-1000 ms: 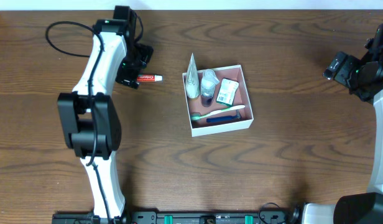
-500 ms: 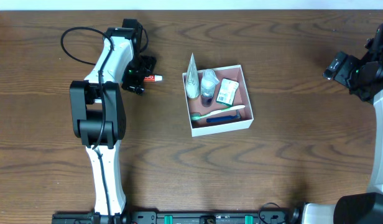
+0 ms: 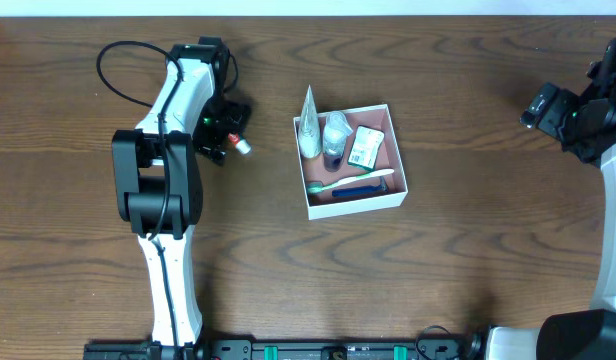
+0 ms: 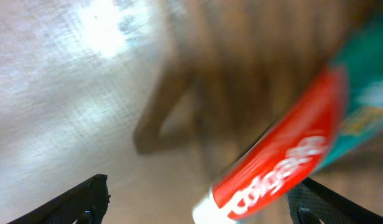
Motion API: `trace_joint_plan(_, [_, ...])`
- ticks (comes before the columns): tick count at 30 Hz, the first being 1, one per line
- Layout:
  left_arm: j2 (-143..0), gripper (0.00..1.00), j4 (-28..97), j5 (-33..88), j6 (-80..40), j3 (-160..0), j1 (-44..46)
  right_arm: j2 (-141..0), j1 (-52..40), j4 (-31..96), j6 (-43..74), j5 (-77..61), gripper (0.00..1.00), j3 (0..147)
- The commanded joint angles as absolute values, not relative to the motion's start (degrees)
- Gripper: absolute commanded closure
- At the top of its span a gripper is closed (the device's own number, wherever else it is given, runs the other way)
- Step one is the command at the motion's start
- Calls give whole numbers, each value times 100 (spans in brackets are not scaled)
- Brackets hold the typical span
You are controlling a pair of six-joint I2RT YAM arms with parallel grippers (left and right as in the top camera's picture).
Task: Pack container
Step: 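Lower the left gripper over the Colgate tube and grasp it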
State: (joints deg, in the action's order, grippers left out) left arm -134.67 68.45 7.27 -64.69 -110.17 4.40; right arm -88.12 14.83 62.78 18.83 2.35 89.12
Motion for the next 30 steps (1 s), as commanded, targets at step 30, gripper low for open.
trace_joint_plan(30, [-13104, 23, 6202, 224, -1236, -11115, 648, -8829, 1516, 6281, 1820, 257, 1, 8919])
